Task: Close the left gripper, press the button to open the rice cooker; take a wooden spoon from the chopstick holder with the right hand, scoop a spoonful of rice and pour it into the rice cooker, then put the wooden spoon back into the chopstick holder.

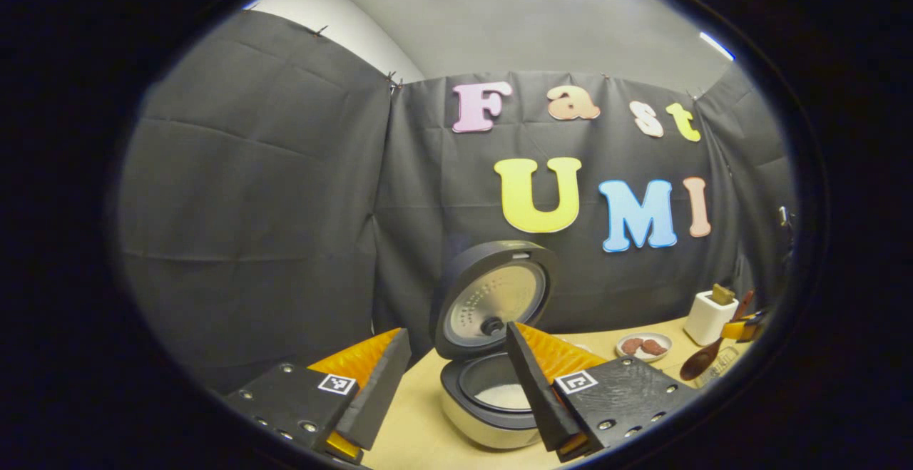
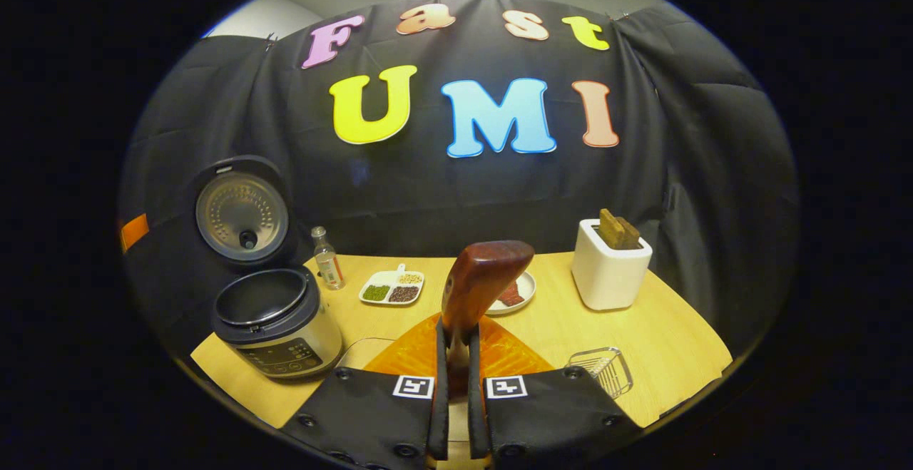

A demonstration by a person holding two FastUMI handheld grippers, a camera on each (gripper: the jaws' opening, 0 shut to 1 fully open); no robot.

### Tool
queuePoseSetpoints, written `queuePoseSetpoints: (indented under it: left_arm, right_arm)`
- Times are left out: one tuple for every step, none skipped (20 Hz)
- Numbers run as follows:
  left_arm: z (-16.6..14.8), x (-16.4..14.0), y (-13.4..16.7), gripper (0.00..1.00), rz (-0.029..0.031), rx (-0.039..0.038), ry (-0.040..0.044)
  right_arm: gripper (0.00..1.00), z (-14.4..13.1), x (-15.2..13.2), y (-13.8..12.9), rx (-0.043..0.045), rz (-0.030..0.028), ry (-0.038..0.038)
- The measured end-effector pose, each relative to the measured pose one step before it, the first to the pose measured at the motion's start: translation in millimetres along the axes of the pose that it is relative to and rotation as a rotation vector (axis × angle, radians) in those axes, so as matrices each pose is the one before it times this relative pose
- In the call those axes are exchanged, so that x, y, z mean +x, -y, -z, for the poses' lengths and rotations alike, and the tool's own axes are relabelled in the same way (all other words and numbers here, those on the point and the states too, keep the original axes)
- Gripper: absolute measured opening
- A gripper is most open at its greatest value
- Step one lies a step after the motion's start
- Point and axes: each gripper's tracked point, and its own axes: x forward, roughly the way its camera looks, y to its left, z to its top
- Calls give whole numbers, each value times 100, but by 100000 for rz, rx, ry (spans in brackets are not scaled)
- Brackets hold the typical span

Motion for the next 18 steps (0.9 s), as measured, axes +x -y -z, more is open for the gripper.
queuePoseSetpoints:
  left_arm:
    - [150, 144, -473, 86, -247, 237, -261]
    - [187, 152, -482, 86, -337, 261, -319]
    - [193, 100, -510, 86, -384, 176, -403]
    - [375, 213, -310, 86, -582, 136, -559]
    - [210, 124, -502, 86, -580, -24, -514]
    - [209, 50, -672, 86, -720, -103, -510]
    - [48, 146, -390, 86, -562, -73, -257]
    - [229, 84, -353, 85, -714, -53, -332]
    - [202, 119, -420, 85, -557, 14, -223]
    - [88, 148, -278, 85, -563, 21, -234]
    - [145, 178, -161, 85, -422, 6, -163]
    - [127, -13, -252, 85, -373, 48, -144]
    - [-24, 50, -139, 85, -185, 167, -46]
    - [135, 0, 17, 85, -190, 306, -93]
    - [-108, 91, -133, 85, -98, 292, 5]
    - [-20, -30, -97, 85, -85, 128, 37]
    - [-57, 12, -20, 85, 31, -110, 45]
    - [158, -86, 116, 85, -8, -263, -20]
  right_arm:
    - [13, 410, 385, -761, -1123, -759, -738]
    - [13, 663, 450, -645, -1224, -689, -1037]
    - [13, 513, 489, -630, -1136, -334, -1003]
    - [13, 506, 434, -481, -1073, -180, -1148]
    - [13, 528, 460, -377, -873, -169, -1171]
    - [12, 492, 408, -351, -828, -47, -1000]
    - [13, 472, 352, -271, -998, 143, -942]
    - [13, 460, 317, -329, -1161, 177, -735]
    - [13, 342, 416, -212, -1313, 240, -647]
    - [13, 464, 371, -209, -1551, 449, -570]
    - [13, 339, 289, -158, -1720, 609, -749]
    - [13, 466, 381, -217, -1917, 723, -834]
    - [13, 481, 308, -116, -2120, 851, -1022]
    - [13, 256, 90, -155, -2076, 630, 346]
    - [13, -195, -28, -359, -2175, -24, 1202]
    - [13, 173, 108, -392, -1989, -512, 146]
    - [13, 169, 91, -472, -799, -1035, -62]
    - [13, 336, 21, -584, 820, -1811, -652]
